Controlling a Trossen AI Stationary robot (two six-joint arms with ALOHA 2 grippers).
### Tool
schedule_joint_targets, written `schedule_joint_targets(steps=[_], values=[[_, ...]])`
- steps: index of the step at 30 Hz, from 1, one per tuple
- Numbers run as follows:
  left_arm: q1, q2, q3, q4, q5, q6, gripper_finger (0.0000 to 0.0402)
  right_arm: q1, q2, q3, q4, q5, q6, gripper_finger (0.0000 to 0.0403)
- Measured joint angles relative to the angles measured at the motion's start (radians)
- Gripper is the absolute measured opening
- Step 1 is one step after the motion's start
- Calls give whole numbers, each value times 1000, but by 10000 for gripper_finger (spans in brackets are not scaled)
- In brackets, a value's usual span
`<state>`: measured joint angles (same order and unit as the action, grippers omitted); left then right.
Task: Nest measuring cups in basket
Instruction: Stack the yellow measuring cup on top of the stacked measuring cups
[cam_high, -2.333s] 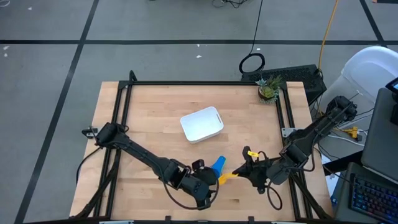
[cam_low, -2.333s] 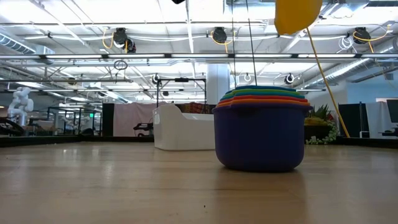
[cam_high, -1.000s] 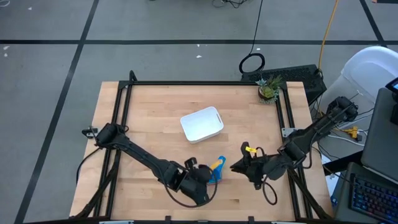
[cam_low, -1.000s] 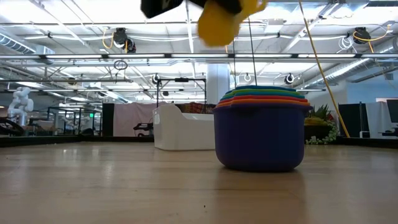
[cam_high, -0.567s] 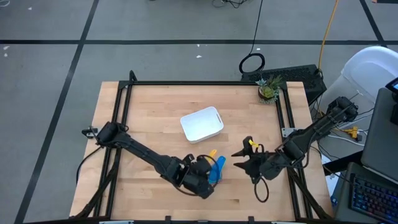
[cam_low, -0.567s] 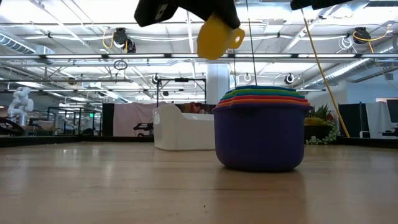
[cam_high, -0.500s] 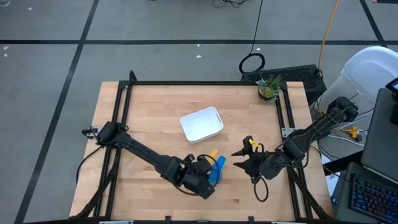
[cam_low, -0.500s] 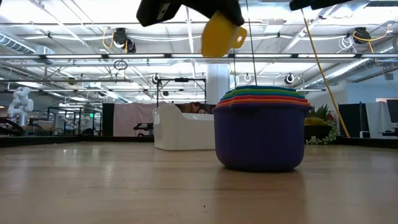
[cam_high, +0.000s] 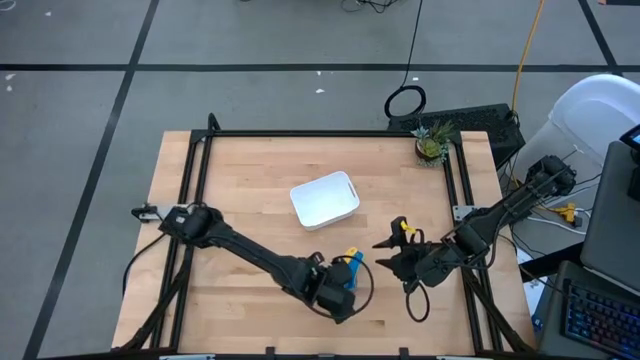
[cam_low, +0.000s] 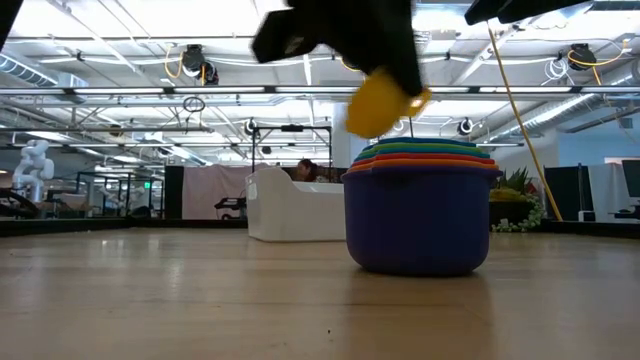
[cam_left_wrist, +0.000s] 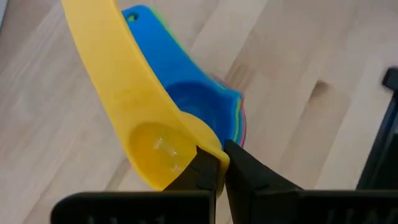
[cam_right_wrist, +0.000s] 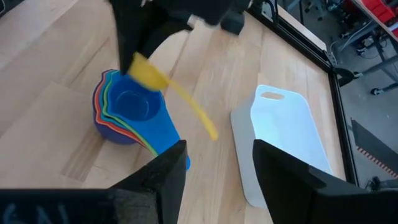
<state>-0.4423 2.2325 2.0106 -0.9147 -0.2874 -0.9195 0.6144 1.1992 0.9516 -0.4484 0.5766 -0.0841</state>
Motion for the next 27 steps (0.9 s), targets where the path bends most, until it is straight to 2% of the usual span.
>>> schedule_joint_targets(steps=[5,11,17,27], values=[[12,38,80,0,-6,5,10,0,0,0,0,0,1,176],[23,64,77,-2,-27,-15,10,0,0,0,-7,0,20,176],[29,114,74,71,31,-18,11,0,-1,0,-19,0,21,175],[31,108,70,69,99,51,121,0,-1,0,-36,-1,44,176]])
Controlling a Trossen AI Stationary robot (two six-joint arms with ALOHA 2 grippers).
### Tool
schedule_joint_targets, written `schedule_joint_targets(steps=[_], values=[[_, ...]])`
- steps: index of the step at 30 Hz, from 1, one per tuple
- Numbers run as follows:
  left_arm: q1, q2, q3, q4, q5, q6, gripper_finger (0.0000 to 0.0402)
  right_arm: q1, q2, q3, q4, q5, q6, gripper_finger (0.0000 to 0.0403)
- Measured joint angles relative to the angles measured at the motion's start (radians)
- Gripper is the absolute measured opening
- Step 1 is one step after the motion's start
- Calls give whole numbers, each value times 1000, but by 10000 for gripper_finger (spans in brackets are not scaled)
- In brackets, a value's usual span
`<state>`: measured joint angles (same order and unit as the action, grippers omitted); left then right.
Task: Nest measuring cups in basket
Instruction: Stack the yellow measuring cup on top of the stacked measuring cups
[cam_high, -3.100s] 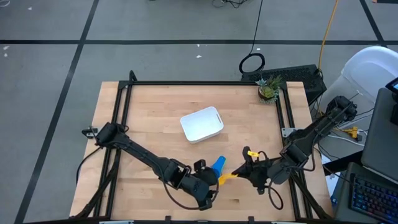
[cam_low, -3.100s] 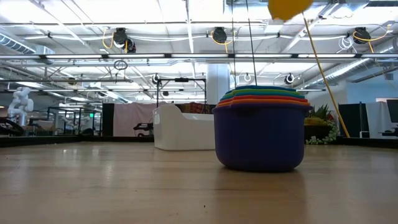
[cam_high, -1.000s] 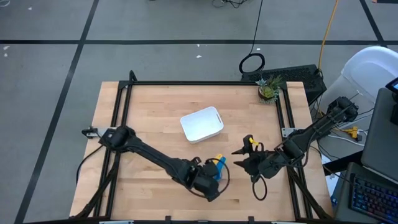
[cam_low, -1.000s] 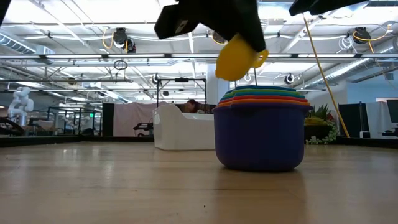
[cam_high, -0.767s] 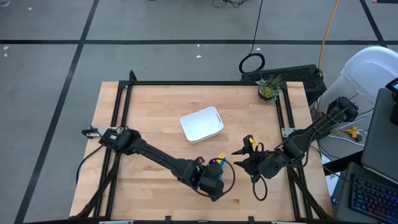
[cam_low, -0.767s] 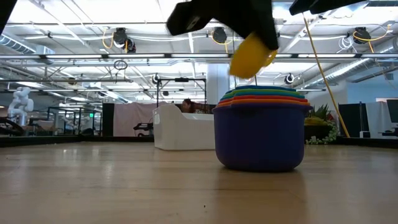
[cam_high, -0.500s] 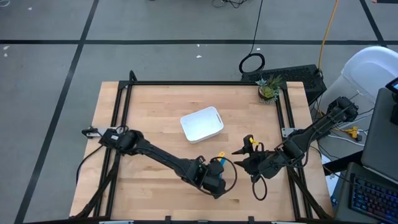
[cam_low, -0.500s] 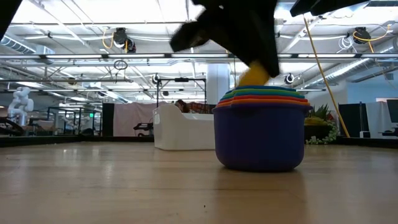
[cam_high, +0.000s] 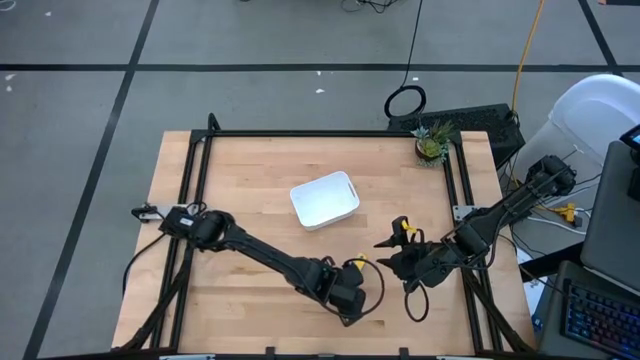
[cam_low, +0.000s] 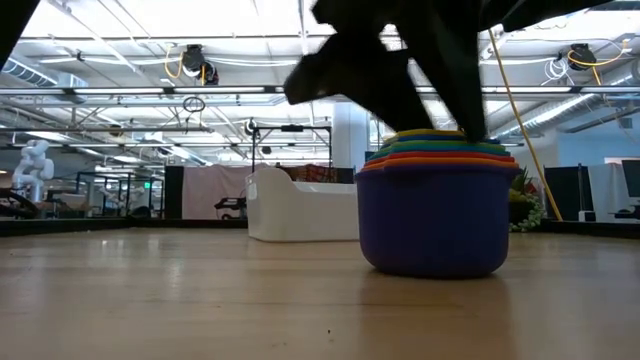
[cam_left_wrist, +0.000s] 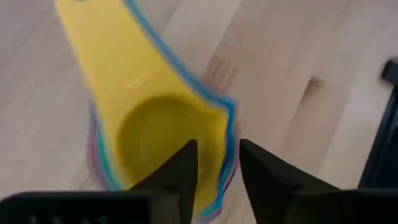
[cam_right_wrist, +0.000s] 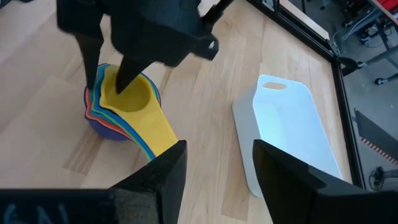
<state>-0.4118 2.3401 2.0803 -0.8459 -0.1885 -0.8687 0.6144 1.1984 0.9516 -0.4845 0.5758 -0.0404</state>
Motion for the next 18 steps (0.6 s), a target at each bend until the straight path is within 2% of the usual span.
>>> schedule_joint_targets(steps=[6,12,18], values=[[2,-9,0,-52,14,1,148,0,0,0,0,0,3,176],[2,-13,0,-40,12,3,151,0,0,-12,5,-3,35,176],[-3,-52,0,-28,4,38,152,0,0,-89,9,-5,65,176]])
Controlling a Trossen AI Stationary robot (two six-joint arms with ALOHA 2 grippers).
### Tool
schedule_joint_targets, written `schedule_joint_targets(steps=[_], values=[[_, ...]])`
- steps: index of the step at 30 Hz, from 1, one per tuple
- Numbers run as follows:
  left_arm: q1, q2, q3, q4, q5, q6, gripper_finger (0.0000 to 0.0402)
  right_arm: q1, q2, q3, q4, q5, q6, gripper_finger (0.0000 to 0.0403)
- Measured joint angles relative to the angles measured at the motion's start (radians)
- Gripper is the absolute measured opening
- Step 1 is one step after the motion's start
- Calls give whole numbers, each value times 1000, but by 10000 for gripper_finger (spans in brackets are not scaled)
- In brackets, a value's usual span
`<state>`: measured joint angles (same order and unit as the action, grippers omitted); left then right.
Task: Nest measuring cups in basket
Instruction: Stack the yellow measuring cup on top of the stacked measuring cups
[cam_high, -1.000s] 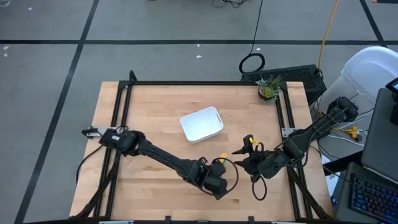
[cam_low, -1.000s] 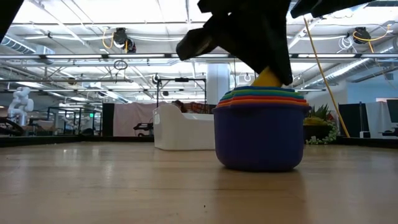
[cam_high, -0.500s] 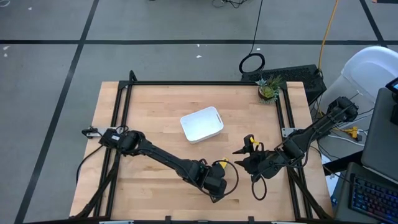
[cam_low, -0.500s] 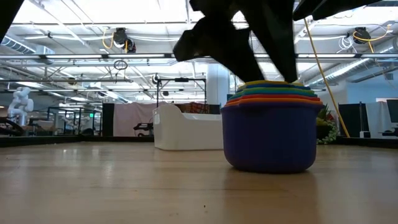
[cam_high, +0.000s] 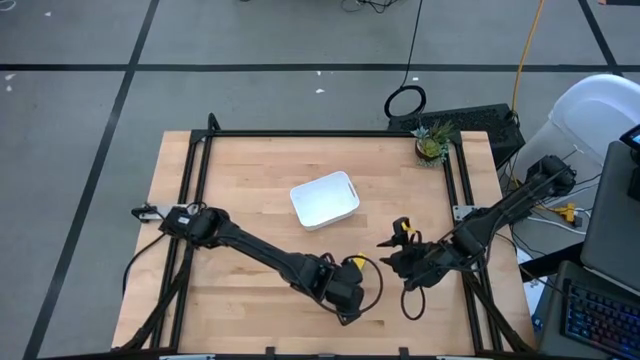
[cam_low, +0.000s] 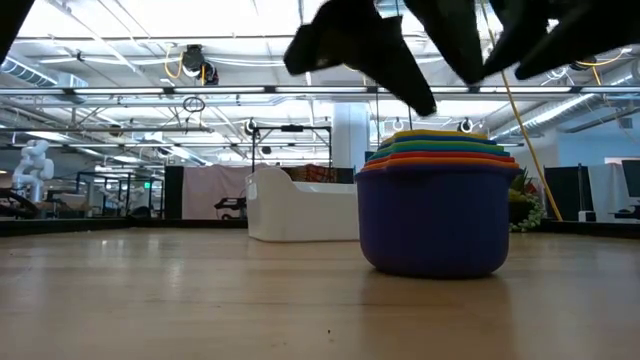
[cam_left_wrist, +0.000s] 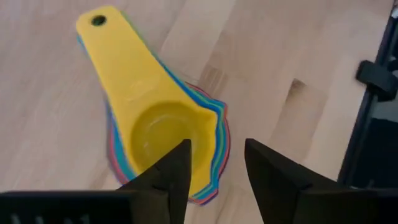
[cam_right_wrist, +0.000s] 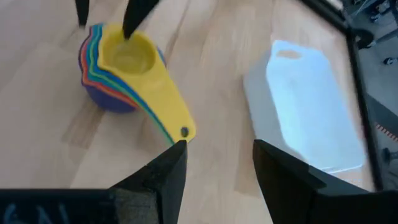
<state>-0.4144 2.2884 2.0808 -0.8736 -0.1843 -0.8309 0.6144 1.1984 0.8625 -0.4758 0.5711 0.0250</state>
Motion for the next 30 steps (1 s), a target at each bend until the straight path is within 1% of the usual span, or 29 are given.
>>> schedule_joint_targets(steps=[1,2,5,7,9,11,13,15,17,20,22,27,30], values=[[-1,-6,0,-1,-3,10,152,0,0,-13,12,-9,9,176],[-2,-15,0,7,-6,20,152,-1,0,-26,31,-40,12,176],[-10,-55,0,5,-25,71,152,0,0,-51,118,-191,-8,176],[-20,-84,0,-1,-56,104,152,6,7,-52,206,-280,-21,176],[-33,-113,0,-12,-103,149,152,19,21,-52,251,-326,-67,176],[-53,-137,0,-7,-183,207,152,35,41,-53,261,-337,-118,176],[-85,-159,0,-3,-307,283,152,42,73,-50,275,-348,-146,176],[-128,-175,0,51,-454,373,152,42,115,-34,264,-380,-153,176],[-170,-182,0,94,-575,460,152,41,169,-8,255,-394,-154,176],[-218,-182,0,152,-704,517,152,40,248,51,239,-407,-182,176],[-236,-186,0,161,-753,514,152,31,305,103,213,-416,-198,176],[-270,-188,0,160,-800,479,152,5,418,236,106,-415,-240,176],[-299,-188,0,136,-872,442,152,-6,456,295,58,-416,-257,176]])
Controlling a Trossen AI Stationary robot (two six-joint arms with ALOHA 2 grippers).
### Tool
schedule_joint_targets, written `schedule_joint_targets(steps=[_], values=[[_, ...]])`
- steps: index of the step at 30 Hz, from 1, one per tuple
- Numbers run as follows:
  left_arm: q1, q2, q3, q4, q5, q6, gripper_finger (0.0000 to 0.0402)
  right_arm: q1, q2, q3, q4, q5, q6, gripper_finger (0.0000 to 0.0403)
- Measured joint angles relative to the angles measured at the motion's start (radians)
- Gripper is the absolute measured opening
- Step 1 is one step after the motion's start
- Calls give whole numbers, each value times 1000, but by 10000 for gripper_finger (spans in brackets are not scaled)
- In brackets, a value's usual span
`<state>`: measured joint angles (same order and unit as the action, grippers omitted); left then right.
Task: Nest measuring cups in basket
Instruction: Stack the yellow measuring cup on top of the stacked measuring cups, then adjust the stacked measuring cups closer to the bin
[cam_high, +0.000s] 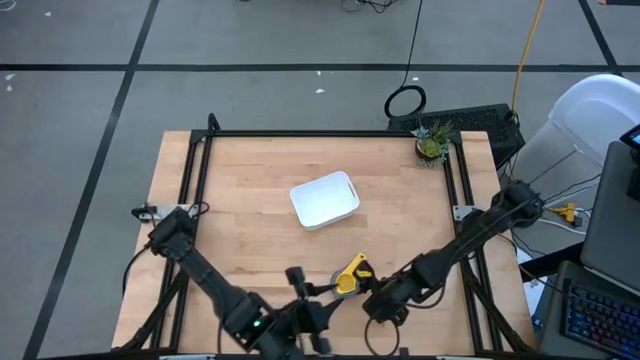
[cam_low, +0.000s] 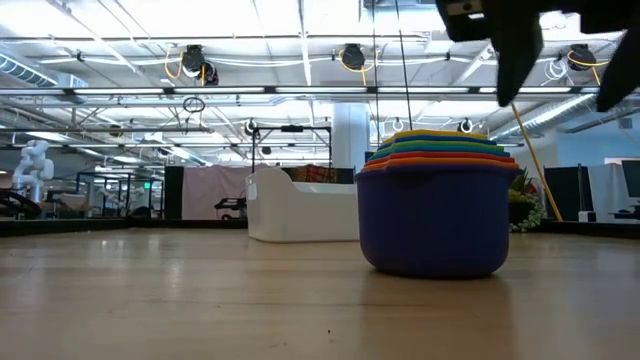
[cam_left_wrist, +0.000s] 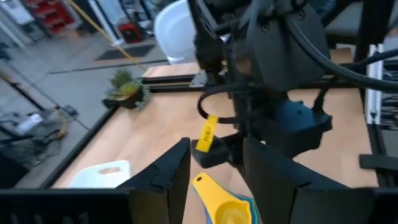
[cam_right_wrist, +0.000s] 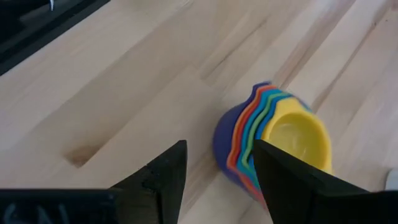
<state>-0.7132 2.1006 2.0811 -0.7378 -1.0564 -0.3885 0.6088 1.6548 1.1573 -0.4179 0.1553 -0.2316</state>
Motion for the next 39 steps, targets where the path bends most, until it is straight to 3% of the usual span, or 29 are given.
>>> schedule_joint_targets(steps=[9,14,23,39], values=[[-106,0,0,-240,-195,-318,152,-46,18,33,-8,-33,-24,176],[-140,0,0,-280,-255,-390,152,-88,30,33,-1,-58,-20,176],[-159,0,-22,-332,-262,-476,152,-144,53,30,5,-83,-15,176],[-184,1,-176,-335,-271,-730,152,-154,111,16,75,-133,7,176]])
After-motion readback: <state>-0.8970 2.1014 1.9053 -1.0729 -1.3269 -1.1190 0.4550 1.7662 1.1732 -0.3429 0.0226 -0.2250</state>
